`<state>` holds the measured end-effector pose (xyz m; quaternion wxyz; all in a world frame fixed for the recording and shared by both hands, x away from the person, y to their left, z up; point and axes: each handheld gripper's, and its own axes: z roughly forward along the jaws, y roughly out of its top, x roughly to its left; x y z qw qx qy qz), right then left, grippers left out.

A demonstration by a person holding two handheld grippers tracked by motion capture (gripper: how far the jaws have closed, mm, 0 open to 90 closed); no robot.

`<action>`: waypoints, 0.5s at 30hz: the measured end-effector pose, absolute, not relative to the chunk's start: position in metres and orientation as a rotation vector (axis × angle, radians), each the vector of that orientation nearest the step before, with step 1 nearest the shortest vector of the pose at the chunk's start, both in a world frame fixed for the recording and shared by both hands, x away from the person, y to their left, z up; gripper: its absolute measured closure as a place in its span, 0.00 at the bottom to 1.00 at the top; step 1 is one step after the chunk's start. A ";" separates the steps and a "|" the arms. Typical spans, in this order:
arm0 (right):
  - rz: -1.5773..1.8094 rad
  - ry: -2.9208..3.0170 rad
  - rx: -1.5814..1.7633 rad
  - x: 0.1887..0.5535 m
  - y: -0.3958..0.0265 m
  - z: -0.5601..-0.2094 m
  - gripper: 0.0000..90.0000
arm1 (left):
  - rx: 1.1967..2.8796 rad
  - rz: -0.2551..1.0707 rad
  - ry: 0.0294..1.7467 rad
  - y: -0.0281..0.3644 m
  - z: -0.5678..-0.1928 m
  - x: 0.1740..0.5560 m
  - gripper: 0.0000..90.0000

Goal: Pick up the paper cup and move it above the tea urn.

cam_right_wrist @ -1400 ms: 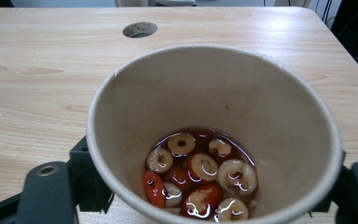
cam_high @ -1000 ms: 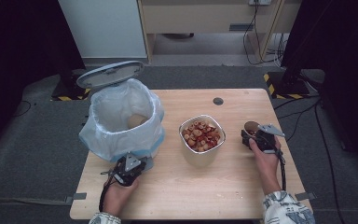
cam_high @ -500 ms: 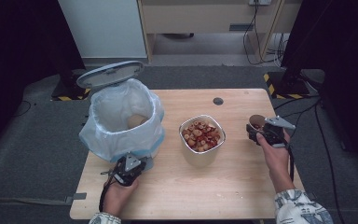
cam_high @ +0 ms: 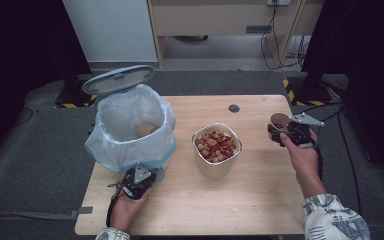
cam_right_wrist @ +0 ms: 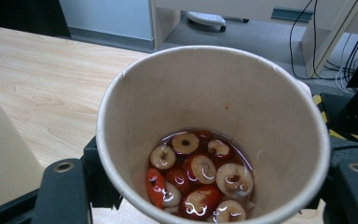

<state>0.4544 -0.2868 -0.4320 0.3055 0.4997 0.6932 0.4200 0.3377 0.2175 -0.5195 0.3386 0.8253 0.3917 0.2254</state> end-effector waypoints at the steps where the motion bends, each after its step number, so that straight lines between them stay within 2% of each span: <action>1: 1.113 1.837 1.319 0.456 -0.287 -0.429 0.33 | 2.150 0.587 1.020 0.218 -0.520 0.338 0.99; 15: 1.122 1.872 1.248 0.467 -0.280 -0.402 0.33 | 2.146 0.584 1.020 0.218 -0.520 0.338 0.99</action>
